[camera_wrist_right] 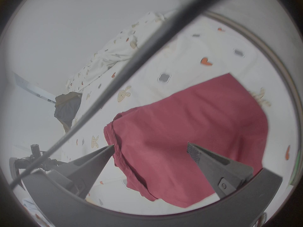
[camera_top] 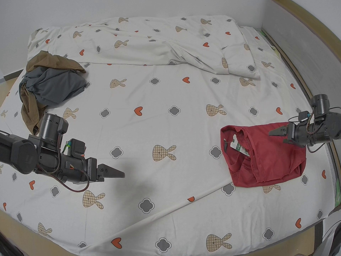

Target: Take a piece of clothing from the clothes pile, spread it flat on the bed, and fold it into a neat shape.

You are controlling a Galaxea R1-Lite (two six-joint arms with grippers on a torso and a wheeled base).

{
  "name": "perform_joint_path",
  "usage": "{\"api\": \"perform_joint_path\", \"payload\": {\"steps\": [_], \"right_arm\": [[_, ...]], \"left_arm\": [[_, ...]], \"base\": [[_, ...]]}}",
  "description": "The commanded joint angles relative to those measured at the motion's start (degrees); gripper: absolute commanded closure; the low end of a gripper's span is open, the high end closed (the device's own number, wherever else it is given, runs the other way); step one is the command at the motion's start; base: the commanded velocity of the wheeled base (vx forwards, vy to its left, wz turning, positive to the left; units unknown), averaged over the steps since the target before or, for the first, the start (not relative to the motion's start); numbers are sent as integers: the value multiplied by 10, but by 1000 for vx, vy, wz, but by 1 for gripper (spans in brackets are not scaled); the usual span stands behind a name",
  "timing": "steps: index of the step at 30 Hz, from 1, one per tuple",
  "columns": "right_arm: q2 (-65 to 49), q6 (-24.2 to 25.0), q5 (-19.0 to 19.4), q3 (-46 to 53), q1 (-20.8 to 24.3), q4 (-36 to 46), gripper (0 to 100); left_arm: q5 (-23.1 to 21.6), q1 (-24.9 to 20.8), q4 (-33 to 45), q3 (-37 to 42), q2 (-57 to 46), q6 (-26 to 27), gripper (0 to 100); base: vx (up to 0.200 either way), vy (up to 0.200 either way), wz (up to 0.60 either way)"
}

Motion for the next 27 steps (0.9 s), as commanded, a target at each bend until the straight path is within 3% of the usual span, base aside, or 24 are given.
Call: {"api": "perform_joint_path", "payload": {"steps": [1, 10, 16, 27], "right_arm": [[125, 67, 9, 0, 74, -66, 0], [131, 132, 80, -1, 118, -120, 0], [90, 126, 76, 11, 130, -128, 0], [-95, 96, 71, 62, 58, -119, 0]], "left_arm": [[0, -1, 0, 1, -3, 0, 0], [0, -1, -1, 1, 1, 0, 0], [0, -1, -1, 2, 0, 0, 0], [0, -1, -1, 2, -5, 0, 0]], "base": [[0, 0, 0], [0, 0, 0], [0, 0, 0], [0, 0, 0]]}}
